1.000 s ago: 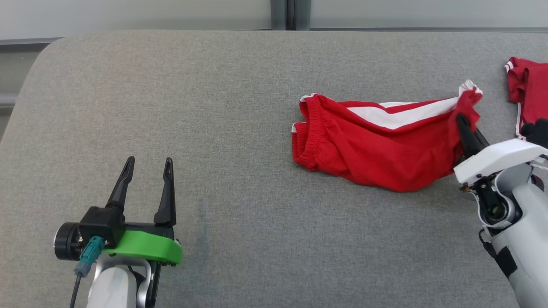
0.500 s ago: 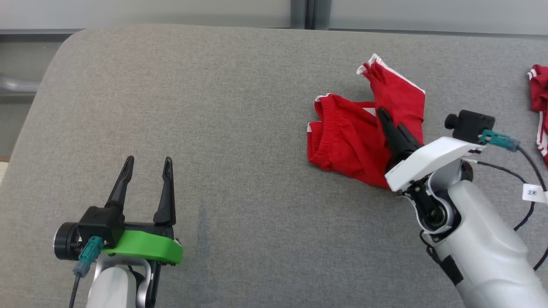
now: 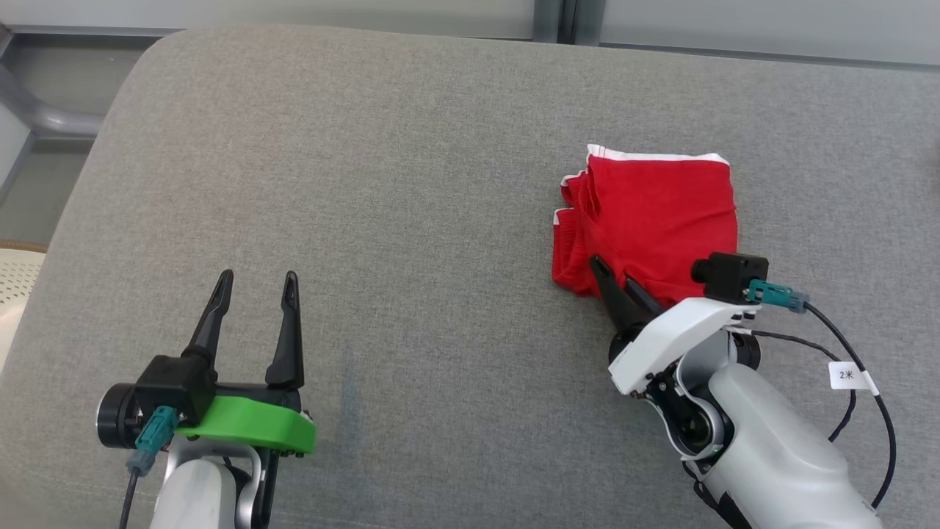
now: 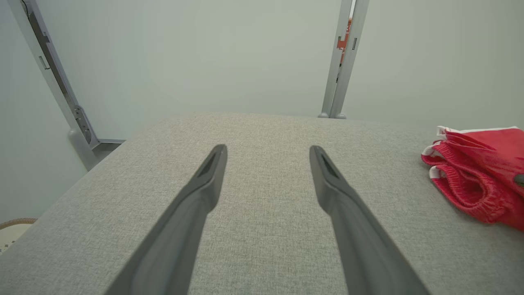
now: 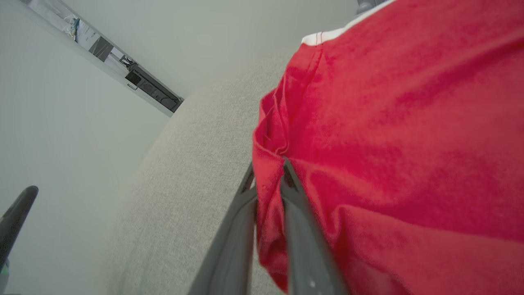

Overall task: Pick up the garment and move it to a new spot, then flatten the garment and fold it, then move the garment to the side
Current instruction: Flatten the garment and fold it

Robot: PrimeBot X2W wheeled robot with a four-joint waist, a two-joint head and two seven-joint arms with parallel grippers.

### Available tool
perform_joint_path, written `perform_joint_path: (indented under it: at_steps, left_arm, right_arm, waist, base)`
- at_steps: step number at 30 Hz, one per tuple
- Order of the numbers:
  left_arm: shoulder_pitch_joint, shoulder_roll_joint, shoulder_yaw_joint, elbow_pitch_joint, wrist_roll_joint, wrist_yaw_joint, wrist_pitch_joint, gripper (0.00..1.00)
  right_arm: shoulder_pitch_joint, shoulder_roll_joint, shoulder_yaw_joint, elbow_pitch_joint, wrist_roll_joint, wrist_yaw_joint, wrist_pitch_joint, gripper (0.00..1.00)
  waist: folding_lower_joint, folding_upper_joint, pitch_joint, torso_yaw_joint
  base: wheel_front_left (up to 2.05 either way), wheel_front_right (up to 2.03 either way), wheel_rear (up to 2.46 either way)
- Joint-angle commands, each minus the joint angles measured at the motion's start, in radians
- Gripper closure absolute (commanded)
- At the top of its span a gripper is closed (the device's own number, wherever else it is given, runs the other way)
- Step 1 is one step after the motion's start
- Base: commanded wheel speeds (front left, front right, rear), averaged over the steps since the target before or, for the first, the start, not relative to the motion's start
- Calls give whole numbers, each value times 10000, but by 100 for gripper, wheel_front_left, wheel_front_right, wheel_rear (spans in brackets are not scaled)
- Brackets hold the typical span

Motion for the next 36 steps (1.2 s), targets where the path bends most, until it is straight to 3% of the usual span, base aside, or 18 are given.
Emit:
perform_joint_path:
  at_steps: [1,7,16,17,18,19,30,36]
  left_arm:
    - [0,-11,20,14,-30,1,2,0]
    - [40,-12,10,-4,-28,1,2,0]
    - [95,-12,-39,-61,66,1,2,0]
    - [84,-12,-60,-60,65,1,2,0]
    - [74,-12,-74,-62,64,1,2,0]
    - [61,-12,-101,-65,58,1,2,0]
    - [-255,-11,-472,-23,-50,1,2,0]
    - [-387,-10,-602,47,-148,1,2,0]
  right_arm:
    - [48,-117,93,89,-106,-3,-157,0]
    - [-168,-566,-219,-2,67,-3,-875,0]
    - [-427,-1528,-1253,148,-584,-3,-1574,0]
    - [-445,-1568,-1357,252,-732,-3,-1617,23]
    - [-489,-1585,-1438,321,-853,-3,-1643,65]
    - [-544,-1580,-1519,429,-1004,-3,-1650,100]
    - [-959,-916,-1492,2031,-2255,-3,-1713,100]
    - [-1132,-305,-933,2344,-3152,-3,-1719,100]
  waist:
    - [0,0,-27,-26]
    - [0,0,-114,-129]
    - [0,0,-109,-193]
    - [0,0,-91,-190]
    - [0,0,-74,-187]
    - [0,0,-50,-182]
    - [0,0,200,81]
    - [0,0,327,288]
  base:
    - [0,0,0]
    - [0,0,0]
    - [0,0,0]
    - [0,0,0]
    - [0,0,0]
    - [0,0,0]
    - [0,0,0]
    - [0,0,0]
